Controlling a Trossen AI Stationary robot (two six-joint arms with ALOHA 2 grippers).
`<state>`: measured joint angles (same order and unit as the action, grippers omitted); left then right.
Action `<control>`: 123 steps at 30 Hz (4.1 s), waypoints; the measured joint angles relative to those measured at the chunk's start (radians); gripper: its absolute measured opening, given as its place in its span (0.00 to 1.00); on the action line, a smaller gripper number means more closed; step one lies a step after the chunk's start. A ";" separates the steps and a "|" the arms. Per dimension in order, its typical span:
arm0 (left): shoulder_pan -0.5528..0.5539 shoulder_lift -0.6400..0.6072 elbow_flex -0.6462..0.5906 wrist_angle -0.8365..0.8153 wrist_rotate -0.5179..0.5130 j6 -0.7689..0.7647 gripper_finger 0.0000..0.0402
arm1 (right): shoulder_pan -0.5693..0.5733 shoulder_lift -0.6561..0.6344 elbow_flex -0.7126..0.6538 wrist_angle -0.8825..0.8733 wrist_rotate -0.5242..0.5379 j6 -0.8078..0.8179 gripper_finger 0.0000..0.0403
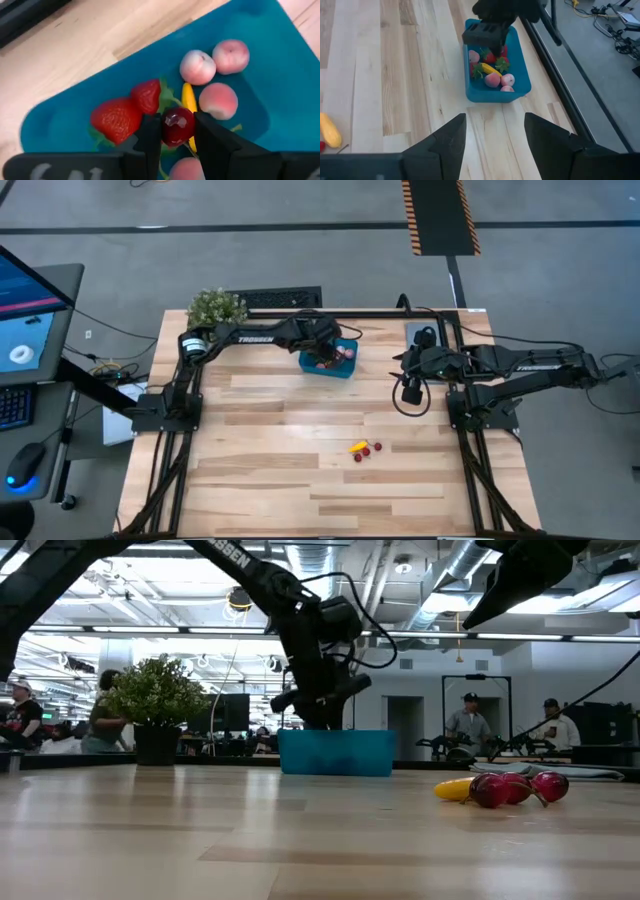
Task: Pick and placing Produce into tupperware
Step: Put the cherry into the blue bin, then put the corn into the blue bin
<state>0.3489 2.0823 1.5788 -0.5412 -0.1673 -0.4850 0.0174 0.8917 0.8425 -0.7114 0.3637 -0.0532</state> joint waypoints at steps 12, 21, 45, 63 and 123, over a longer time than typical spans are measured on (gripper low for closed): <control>-0.003 -0.001 -0.044 0.024 -0.001 0.022 0.27 | 0.000 0.000 0.000 -0.001 0.000 0.000 0.56; -0.008 -0.001 -0.044 0.066 0.018 0.055 0.49 | 0.000 0.000 0.000 -0.005 0.000 0.000 0.56; -0.422 -0.022 0.321 -0.205 0.016 0.085 0.51 | 0.000 0.000 0.000 -0.015 0.000 0.000 0.56; -0.612 -0.018 0.042 0.208 -0.281 0.079 0.51 | 0.000 0.000 0.000 -0.014 0.000 0.001 0.56; -0.657 0.158 -0.182 0.780 -0.348 0.087 0.51 | 0.000 0.000 0.000 -0.011 0.000 0.001 0.56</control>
<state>-0.3077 2.2406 1.3965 0.2392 -0.5156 -0.3977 0.0174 0.8921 0.8425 -0.7224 0.3637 -0.0521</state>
